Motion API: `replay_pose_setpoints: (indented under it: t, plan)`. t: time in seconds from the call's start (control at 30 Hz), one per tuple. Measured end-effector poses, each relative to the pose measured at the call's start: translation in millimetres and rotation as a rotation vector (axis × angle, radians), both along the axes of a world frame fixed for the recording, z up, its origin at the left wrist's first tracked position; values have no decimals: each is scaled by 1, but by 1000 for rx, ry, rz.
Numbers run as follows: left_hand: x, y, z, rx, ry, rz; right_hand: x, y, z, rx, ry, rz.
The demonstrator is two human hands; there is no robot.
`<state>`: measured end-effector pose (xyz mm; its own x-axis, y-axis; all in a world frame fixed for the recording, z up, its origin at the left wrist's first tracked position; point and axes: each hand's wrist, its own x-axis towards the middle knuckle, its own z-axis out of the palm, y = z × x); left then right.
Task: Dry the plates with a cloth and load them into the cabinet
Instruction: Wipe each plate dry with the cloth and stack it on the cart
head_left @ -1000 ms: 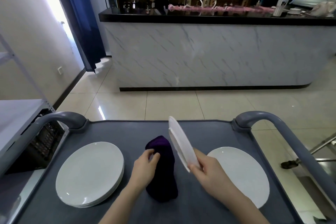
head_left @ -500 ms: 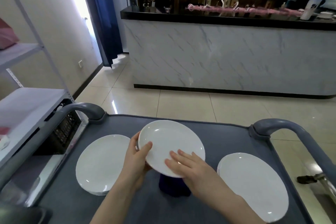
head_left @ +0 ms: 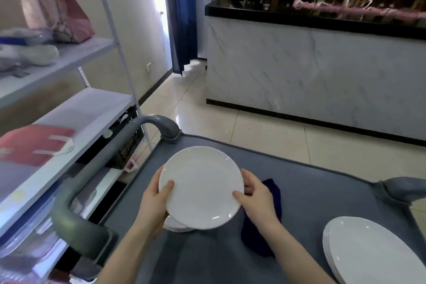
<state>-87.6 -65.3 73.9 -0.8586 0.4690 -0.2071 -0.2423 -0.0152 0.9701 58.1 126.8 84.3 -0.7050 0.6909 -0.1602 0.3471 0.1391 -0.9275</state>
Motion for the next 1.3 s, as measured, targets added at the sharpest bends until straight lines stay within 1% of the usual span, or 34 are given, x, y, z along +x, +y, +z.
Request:
replay_pose_setpoints:
  t: [0.07,0.13,0.2,0.27,0.47,0.6,0.7,0.93,1.1,1.3]
  plan:
    - [-11,-9,-8,-149,114,78,-15,-7,-7,-26,-28,6]
    - [-23,-16,-17,-287,188,124,-28,-13,-13,-42,-68,9]
    - [-34,-21,-24,-421,243,124,-40,-17,-19,-52,-99,9]
    - [-43,-25,-28,-501,285,108,-49,-21,-24,-57,-112,4]
    - [-62,-27,-34,-545,365,84,-65,-33,-38,-45,-150,-17]
    - [-68,-28,-39,-593,351,62,-70,-37,-42,20,-160,-56]
    - [-68,-26,-41,-592,357,55,-70,-33,-43,58,-192,-66]
    - [-58,-21,-44,-596,335,88,-69,-36,-47,73,-200,-101]
    - [-62,-22,-46,-680,412,80,-70,-38,-49,104,-205,-101]
    - [-64,-25,-49,-657,385,55,-68,-37,-53,121,-218,-66]
